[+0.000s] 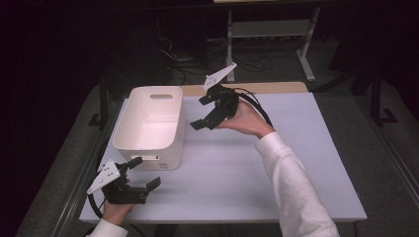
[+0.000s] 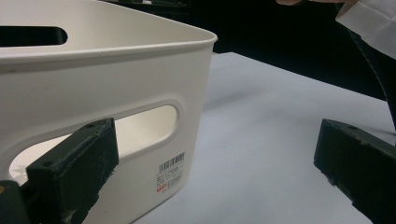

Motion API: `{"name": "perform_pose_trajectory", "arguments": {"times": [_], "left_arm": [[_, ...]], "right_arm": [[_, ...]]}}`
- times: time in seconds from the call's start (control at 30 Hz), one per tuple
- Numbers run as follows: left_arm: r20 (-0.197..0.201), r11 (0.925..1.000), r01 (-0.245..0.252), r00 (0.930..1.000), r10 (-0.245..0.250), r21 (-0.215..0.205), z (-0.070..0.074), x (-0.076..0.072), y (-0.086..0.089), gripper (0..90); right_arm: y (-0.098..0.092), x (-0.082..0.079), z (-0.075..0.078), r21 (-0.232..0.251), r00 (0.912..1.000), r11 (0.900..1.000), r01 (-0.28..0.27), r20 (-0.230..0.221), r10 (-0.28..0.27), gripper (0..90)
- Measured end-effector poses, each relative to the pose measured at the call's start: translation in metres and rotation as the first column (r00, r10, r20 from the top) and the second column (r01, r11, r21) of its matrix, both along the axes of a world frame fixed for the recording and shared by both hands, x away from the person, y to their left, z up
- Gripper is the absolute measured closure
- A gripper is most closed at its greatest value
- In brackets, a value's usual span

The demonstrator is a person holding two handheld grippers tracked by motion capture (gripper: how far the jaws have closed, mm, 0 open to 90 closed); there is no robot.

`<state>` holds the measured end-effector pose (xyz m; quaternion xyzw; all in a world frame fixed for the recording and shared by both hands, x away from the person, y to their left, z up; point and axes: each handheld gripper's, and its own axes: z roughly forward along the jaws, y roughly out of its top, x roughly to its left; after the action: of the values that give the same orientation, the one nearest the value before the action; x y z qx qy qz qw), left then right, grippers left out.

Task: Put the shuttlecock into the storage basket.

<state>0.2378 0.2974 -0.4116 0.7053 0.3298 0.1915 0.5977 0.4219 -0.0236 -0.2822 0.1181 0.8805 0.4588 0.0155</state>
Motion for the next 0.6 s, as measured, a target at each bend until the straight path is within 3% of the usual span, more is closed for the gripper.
{"name": "perform_pose_trajectory", "arguments": {"times": [0.6], "left_arm": [[0.000,1.0000,-0.004,1.0000,0.004,-0.007,0.000,0.000,0.000,0.0]], "right_arm": [[-0.044,-0.003,-0.020,0.020,0.9965,0.997,0.074,-0.039,-0.074,0.0]]}}
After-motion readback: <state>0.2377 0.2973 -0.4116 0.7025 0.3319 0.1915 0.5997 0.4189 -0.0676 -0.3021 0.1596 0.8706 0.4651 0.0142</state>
